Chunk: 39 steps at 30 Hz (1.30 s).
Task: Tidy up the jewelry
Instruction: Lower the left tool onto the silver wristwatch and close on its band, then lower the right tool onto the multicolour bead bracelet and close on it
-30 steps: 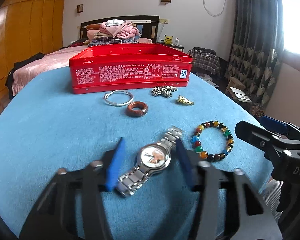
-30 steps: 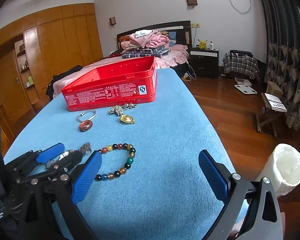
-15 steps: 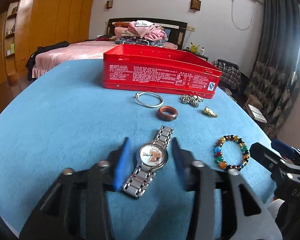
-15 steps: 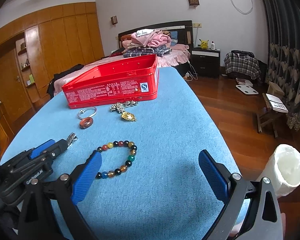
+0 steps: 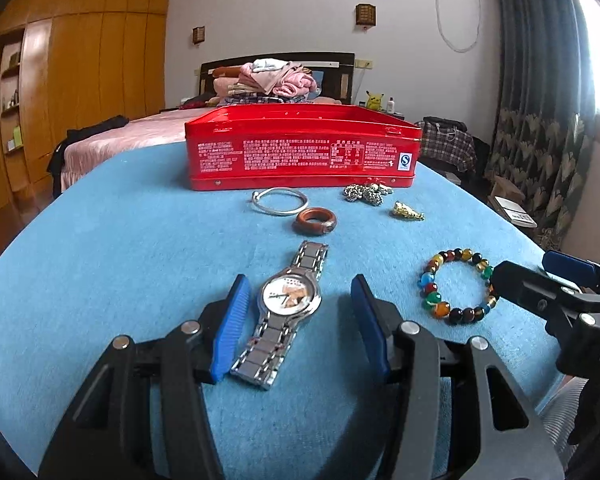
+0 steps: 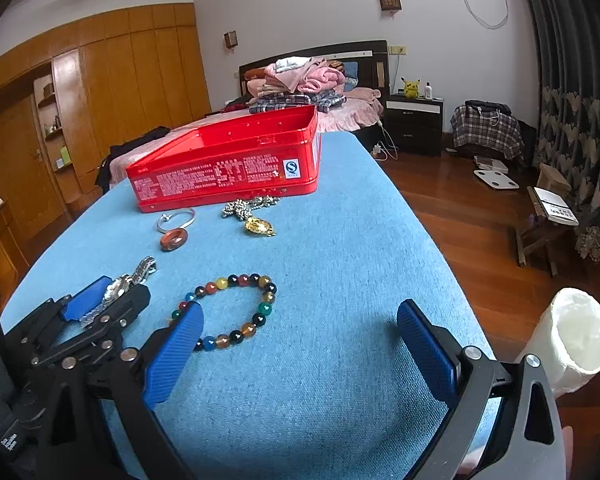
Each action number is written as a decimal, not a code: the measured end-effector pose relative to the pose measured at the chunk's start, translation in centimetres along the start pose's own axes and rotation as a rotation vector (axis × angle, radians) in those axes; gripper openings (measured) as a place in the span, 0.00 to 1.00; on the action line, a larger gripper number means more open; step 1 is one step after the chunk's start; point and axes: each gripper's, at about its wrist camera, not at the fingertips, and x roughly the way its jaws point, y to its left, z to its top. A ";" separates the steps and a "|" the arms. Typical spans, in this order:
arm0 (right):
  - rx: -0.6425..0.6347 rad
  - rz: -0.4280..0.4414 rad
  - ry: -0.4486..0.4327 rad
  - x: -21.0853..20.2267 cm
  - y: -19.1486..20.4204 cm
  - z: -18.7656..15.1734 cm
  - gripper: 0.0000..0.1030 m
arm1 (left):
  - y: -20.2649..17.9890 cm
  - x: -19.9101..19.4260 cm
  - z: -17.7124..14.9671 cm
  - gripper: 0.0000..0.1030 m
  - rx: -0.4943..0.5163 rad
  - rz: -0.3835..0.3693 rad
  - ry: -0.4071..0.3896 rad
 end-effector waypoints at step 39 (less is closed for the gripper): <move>-0.075 -0.005 0.029 2.8 1.2 0.9 0.36 | 1.0 -0.2 0.8 0.29 -0.096 0.036 -0.003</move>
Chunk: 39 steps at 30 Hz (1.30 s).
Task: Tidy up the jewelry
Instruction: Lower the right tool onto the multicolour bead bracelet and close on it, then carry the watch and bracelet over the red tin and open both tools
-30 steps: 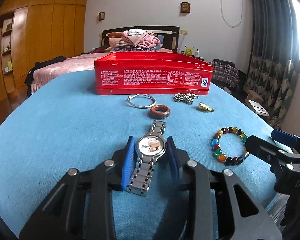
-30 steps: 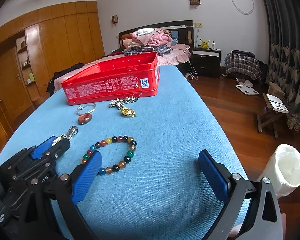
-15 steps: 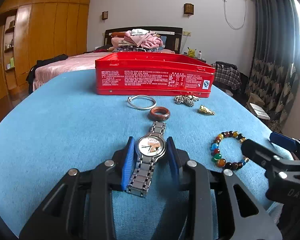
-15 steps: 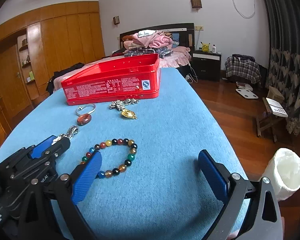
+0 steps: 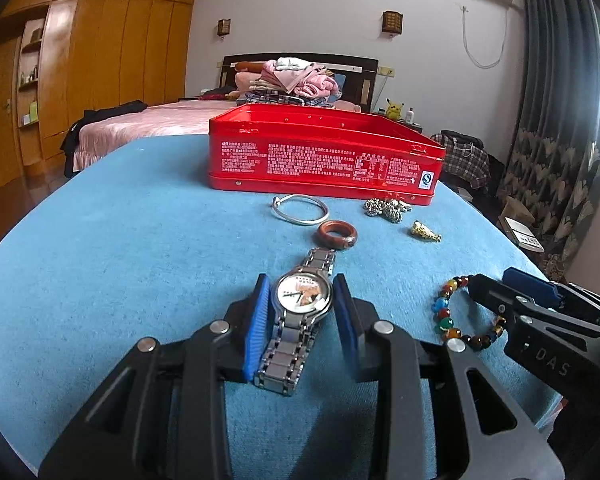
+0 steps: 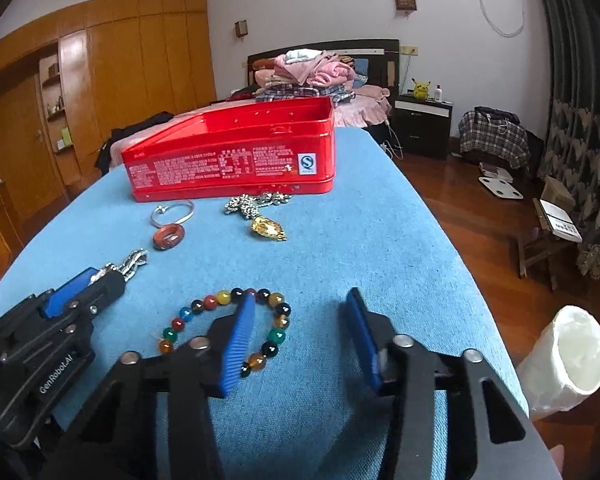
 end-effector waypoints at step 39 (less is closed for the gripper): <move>-0.122 0.197 -0.154 -2.7 2.6 14.3 0.07 | 2.2 -2.8 10.1 0.29 -0.082 -0.028 -0.210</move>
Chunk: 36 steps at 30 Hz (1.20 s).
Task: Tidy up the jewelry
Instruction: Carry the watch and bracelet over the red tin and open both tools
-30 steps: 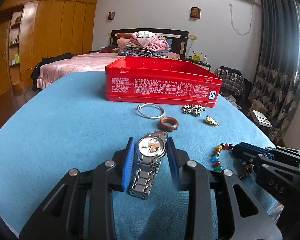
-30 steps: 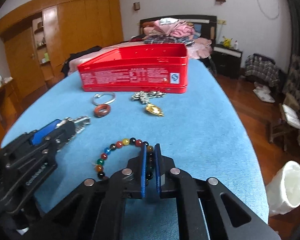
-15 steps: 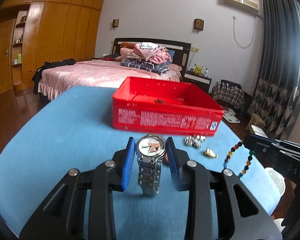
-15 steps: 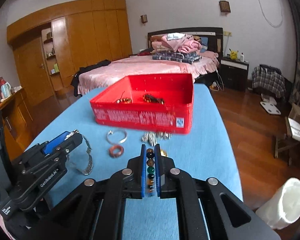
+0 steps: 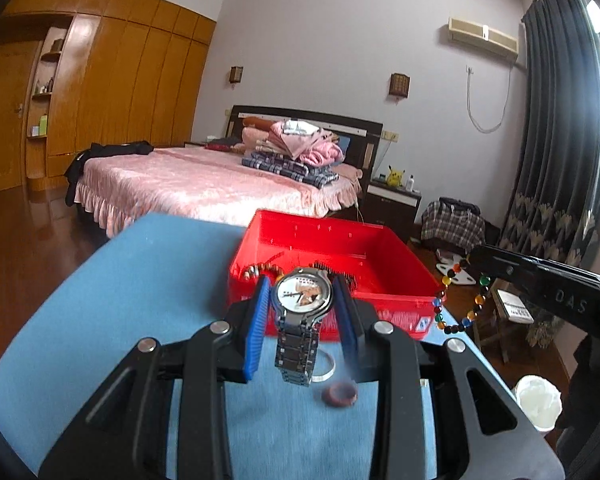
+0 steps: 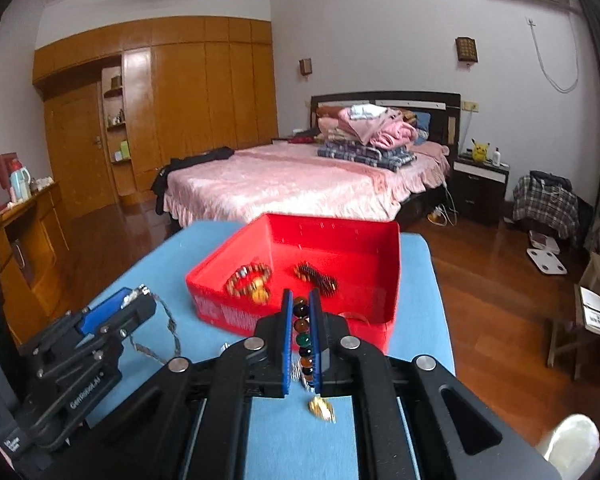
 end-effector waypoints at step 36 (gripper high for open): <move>0.090 -0.079 0.021 11.0 -4.5 1.9 0.91 | 2.7 12.0 6.7 0.87 0.017 0.011 0.066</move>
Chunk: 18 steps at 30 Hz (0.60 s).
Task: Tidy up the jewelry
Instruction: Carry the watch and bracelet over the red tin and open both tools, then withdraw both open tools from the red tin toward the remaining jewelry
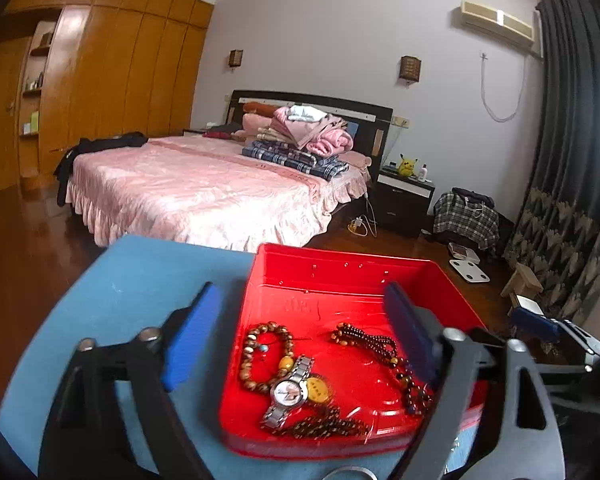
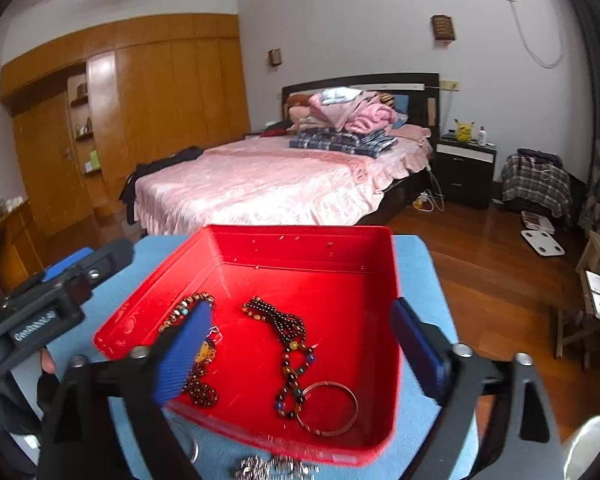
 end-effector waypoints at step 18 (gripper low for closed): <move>0.064 -0.031 0.041 -8.9 -1.4 -8.6 0.93 | -1.6 -9.2 -7.0 0.89 0.027 0.010 0.060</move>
